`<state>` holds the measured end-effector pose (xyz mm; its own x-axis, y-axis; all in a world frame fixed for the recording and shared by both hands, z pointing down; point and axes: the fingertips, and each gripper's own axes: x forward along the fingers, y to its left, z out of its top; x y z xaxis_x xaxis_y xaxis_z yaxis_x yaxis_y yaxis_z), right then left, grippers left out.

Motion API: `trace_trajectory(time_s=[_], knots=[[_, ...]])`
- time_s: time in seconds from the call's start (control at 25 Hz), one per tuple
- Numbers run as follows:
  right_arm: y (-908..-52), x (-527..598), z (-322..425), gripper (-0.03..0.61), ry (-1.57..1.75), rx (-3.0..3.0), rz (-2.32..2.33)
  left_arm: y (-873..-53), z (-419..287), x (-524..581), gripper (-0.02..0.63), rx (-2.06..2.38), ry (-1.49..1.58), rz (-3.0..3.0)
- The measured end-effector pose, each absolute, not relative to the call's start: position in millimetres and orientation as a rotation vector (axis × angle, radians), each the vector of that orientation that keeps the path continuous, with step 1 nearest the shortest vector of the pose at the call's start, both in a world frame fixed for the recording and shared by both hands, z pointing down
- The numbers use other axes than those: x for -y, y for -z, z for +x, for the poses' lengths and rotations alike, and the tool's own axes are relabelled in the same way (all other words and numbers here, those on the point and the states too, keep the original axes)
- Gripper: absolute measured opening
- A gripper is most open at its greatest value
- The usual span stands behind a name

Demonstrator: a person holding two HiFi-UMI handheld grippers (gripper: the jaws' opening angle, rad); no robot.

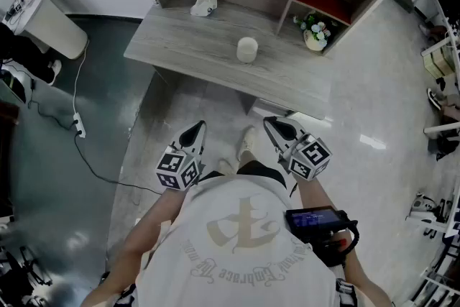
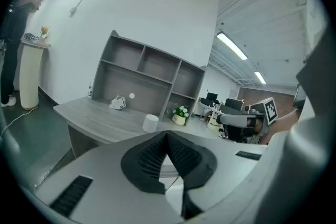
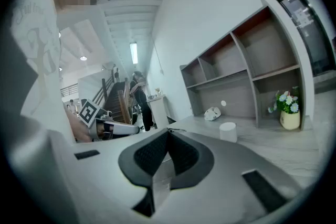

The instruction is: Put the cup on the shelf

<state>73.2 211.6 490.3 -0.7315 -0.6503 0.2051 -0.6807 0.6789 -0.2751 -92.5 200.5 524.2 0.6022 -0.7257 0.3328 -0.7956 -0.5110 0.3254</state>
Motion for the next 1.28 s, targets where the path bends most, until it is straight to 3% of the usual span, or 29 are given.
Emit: trace_trajectory(time_s=[1.28], knots=[[-470.8, -204.8, 57.2, 0.003, -0.438, 2.856, 1.080, -505.4, -115.2, -207.5, 0.002, 1.322, -0.163, 2.381]])
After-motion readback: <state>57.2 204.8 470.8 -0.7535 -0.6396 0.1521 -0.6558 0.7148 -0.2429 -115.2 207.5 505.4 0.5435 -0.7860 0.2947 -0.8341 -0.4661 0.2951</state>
